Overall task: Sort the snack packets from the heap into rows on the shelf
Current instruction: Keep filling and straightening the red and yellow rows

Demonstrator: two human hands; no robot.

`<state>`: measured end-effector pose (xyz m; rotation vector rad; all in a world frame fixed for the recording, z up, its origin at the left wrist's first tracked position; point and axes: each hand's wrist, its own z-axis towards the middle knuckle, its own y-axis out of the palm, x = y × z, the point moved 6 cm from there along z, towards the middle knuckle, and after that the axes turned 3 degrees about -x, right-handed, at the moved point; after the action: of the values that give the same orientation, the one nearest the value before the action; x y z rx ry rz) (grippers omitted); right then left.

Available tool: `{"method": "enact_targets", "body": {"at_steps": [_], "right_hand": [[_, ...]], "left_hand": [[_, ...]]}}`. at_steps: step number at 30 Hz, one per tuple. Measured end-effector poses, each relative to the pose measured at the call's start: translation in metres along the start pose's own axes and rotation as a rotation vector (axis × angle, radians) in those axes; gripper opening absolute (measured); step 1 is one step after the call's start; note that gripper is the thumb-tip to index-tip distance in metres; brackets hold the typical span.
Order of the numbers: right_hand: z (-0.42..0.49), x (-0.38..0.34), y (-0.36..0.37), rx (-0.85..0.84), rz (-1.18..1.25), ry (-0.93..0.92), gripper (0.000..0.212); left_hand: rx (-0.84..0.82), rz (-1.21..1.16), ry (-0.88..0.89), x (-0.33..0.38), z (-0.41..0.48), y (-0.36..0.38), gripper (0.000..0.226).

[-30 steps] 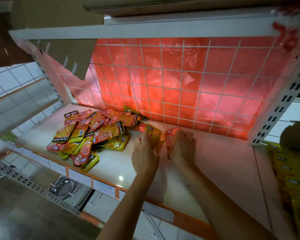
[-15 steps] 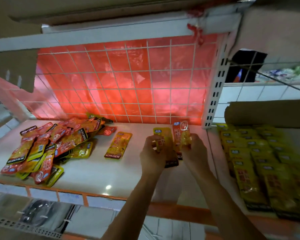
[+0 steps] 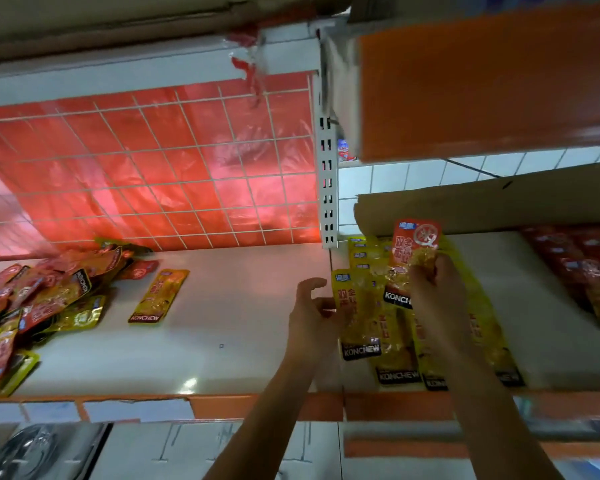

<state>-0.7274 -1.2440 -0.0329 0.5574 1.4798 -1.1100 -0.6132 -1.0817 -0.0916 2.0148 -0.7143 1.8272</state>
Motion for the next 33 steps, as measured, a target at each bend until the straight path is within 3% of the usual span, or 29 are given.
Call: {"method": "enact_targets", "body": {"at_steps": [7,14,18,22,33], "right_hand": [[0.016,0.016,-0.045,-0.024,-0.071,0.016,0.005],[0.024,0.034,-0.061,-0.140,-0.123,-0.021,0.021],[0.026,0.043,-0.065,-0.189,-0.134,-0.020,0.022],[0.029,0.044,-0.065,-0.203,-0.114,-0.013,0.023],[0.041,0.039,-0.051,-0.114,-0.098,0.010,0.024]], "left_hand": [[0.319,0.137,0.020,0.003,0.002,0.002,0.010],[0.446,0.030,0.044,0.006,0.002,0.016,0.021],[0.443,0.137,0.075,0.012,0.012,0.015,0.038],[0.447,0.336,0.090,0.020,0.029,0.005,0.038],[0.255,0.972,0.116,0.015,0.076,0.023,0.036]]}}
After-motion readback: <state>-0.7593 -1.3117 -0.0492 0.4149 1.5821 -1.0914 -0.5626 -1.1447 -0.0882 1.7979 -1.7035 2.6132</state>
